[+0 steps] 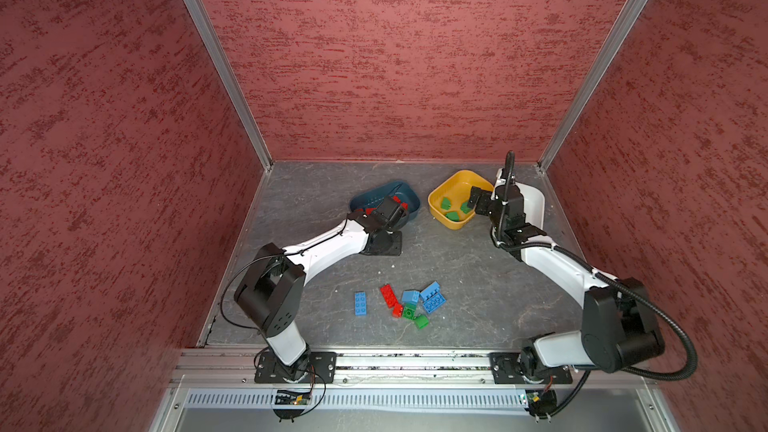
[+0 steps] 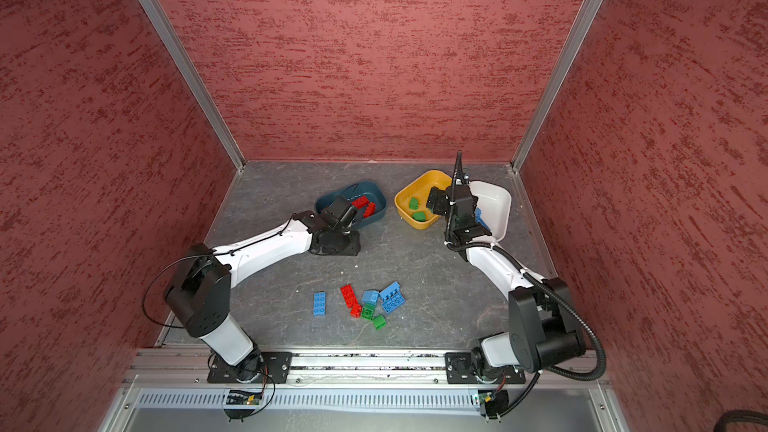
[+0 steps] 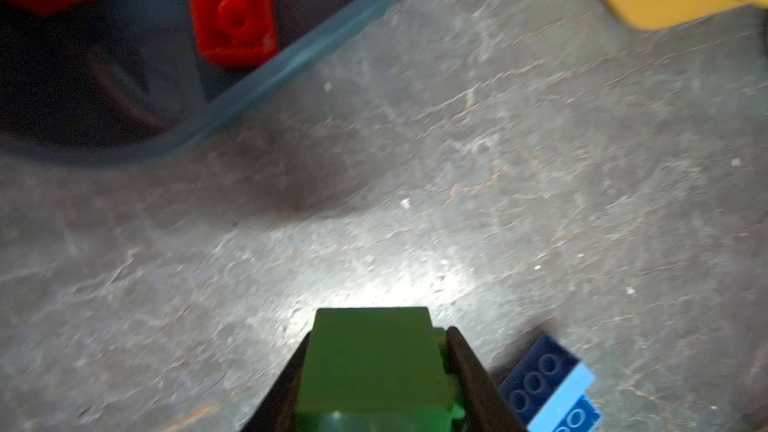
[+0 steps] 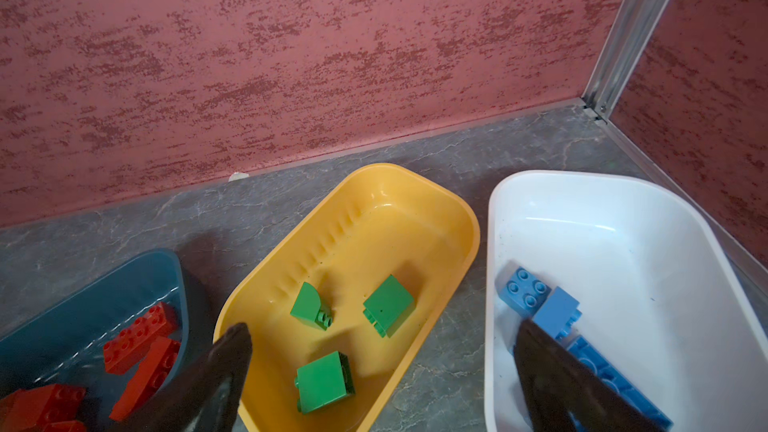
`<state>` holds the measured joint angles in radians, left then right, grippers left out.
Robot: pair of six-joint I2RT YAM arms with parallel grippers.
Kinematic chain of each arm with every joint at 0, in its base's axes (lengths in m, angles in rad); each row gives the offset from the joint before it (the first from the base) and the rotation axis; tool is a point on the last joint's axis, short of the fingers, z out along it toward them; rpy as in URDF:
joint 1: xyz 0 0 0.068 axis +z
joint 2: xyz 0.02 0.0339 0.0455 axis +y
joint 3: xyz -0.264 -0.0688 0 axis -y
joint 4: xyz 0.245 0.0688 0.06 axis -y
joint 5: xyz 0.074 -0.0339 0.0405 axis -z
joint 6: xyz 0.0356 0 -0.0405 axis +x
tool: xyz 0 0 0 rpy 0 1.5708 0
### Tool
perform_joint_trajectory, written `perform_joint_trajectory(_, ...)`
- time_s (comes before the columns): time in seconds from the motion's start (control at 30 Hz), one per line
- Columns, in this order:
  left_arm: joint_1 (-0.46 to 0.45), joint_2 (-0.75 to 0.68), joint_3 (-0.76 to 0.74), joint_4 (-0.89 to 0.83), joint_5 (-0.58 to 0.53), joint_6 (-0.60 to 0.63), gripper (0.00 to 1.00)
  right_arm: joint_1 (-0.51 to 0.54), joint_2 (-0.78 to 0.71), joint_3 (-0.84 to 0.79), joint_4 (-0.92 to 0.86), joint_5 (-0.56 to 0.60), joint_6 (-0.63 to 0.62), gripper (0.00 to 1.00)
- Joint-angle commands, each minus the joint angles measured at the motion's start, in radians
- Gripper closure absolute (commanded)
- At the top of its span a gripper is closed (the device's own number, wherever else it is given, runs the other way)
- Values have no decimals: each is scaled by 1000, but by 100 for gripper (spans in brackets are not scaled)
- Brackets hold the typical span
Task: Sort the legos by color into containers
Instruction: 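Carry the green brick over the yellow tub with the right gripper and release it, then release the green brick into the yellow tub with the left gripper while the right withdraws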
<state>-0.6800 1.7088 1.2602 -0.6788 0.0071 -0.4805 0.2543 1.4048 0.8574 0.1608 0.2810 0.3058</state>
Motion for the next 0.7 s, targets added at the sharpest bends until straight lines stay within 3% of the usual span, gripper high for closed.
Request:
perform_joint_trajectory(0.0, -10, 76, 101, 85, 49, 35, 100, -1, -32, -25, 22, 55, 74, 1)
perform_joint_trajectory(0.3, -16, 325, 462, 161, 170, 99, 100, -4, -124, -109, -6, 94, 226, 1)
perform_joint_trajectory(0.67, -18, 680, 944, 122, 226, 62, 100, -3, -219, -131, -143, 68, 173, 1)
